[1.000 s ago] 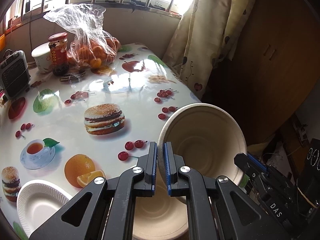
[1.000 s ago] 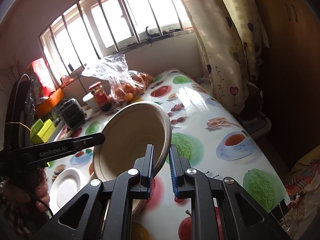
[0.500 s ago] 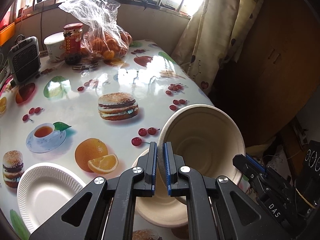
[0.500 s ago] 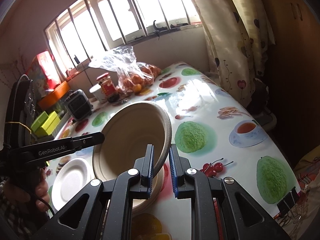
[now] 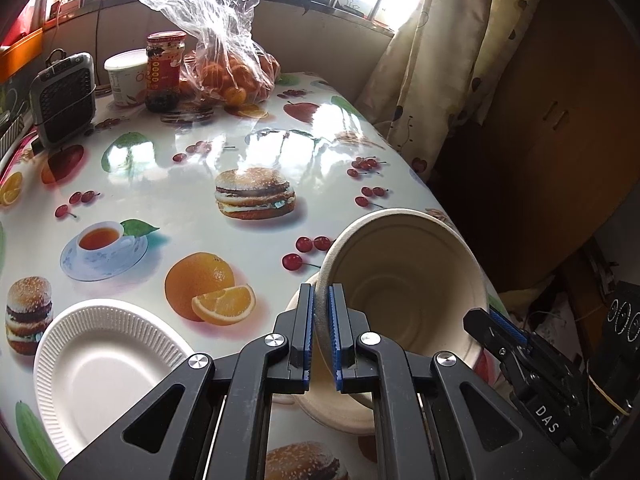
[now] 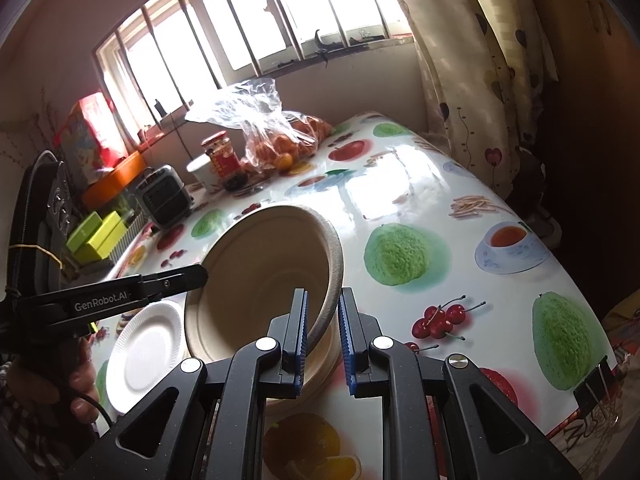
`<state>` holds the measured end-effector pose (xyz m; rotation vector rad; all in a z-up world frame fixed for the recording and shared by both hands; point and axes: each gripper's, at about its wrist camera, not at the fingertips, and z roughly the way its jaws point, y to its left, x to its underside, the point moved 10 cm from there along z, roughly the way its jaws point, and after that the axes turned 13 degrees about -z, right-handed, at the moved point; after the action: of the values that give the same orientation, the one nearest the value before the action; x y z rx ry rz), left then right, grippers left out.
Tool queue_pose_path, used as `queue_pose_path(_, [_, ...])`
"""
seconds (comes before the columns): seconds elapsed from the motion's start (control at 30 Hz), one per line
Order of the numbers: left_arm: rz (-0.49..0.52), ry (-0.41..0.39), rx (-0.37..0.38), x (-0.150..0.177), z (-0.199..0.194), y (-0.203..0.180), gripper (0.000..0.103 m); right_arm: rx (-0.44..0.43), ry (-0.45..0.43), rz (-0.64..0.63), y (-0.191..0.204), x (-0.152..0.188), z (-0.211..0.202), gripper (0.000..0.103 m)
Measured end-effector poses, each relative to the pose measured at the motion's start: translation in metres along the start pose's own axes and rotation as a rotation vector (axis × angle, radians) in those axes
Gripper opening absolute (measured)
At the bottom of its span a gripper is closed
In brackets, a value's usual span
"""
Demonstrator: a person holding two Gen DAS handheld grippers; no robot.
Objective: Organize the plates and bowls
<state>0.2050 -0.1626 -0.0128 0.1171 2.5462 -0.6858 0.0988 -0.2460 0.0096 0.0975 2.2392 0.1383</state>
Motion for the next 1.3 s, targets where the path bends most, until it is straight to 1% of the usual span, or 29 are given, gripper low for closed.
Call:
queue_pose_path(0.73, [-0.034,0.026,-0.019,0.014,0.003,0.017,0.008,-0.018,0.041,-0.003,0.007,0.014,0.014,0.015])
queue_pose_path(1.3, [-0.041,0.044,-0.03,0.019,0.011,0.023,0.008,0.001,0.061,-0.014,0.008,0.023,0.024,0.015])
